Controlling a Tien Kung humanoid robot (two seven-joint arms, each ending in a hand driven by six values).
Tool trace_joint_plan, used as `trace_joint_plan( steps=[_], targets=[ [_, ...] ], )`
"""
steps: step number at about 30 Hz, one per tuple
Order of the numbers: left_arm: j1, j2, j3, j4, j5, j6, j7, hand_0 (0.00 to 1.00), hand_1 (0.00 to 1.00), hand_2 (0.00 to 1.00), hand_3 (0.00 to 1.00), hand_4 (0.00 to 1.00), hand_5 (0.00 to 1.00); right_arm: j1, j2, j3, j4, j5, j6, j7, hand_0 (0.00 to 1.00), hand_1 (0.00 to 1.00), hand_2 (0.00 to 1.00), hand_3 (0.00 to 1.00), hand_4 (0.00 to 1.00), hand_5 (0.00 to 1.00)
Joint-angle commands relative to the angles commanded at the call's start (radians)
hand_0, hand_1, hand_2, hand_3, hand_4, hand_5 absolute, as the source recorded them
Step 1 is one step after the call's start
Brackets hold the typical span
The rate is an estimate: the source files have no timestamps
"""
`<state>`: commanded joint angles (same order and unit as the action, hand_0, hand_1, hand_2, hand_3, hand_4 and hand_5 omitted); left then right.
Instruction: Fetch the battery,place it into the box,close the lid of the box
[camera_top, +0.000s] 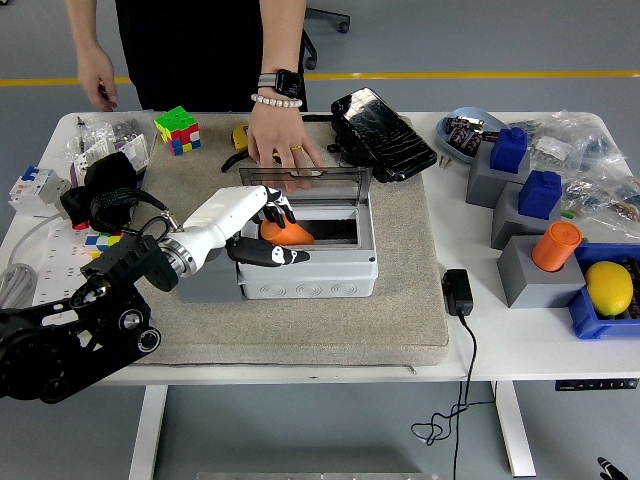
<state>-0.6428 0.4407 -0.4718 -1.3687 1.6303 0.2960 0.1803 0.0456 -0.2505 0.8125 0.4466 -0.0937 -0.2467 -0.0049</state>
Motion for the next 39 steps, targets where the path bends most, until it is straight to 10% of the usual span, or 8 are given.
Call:
trace_joint_plan(
  steps=[14,24,25,30,31,39],
  targets=[
    [0.002,-0.004,-0.001,-0.027,-0.016,-0.006,0.000,0.373,0.497,0.512,0.536,0.991,0.535,0.000,0.000,-0.002,0.001,0.000,-0.002,0.002,0.564,0.558,0.502,0.464,0.824,0.375],
    [-0.022,-0.019,-0.072,-0.084,-0.048,0.074,-0.086,0.372,0.498,0.504,0.531,0.991,0.536,-0.002,-0.001,-0.011,0.000,0.003,-0.001,0.001,0.564,0.558,0.500,0.464,0.824,0.374],
    [-0.026,-0.026,-0.082,-0.078,-0.048,0.084,-0.097,0.539,0.611,0.551,0.561,0.990,0.532,-0.002,-0.001,-0.011,0.000,0.003,-0.001,0.001,0.565,0.558,0.501,0.464,0.823,0.373],
    [-0.051,-0.073,-0.139,-0.024,-0.014,0.126,-0.135,0.539,0.611,0.551,0.561,0.990,0.532,-0.001,0.000,-0.011,0.001,0.003,-0.002,0.002,0.565,0.558,0.501,0.464,0.823,0.373],
    [-0.054,-0.077,-0.142,-0.019,-0.011,0.128,-0.135,0.721,0.724,0.664,0.666,0.989,0.529,-0.001,0.000,-0.011,0.001,0.003,-0.002,0.003,0.565,0.557,0.501,0.464,0.824,0.374],
    [-0.096,-0.098,-0.129,0.028,0.076,0.006,0.043,0.712,0.722,0.666,0.686,0.988,0.529,0.000,0.000,-0.006,0.000,0.003,-0.002,0.002,0.565,0.556,0.500,0.464,0.823,0.373]
  ],
)
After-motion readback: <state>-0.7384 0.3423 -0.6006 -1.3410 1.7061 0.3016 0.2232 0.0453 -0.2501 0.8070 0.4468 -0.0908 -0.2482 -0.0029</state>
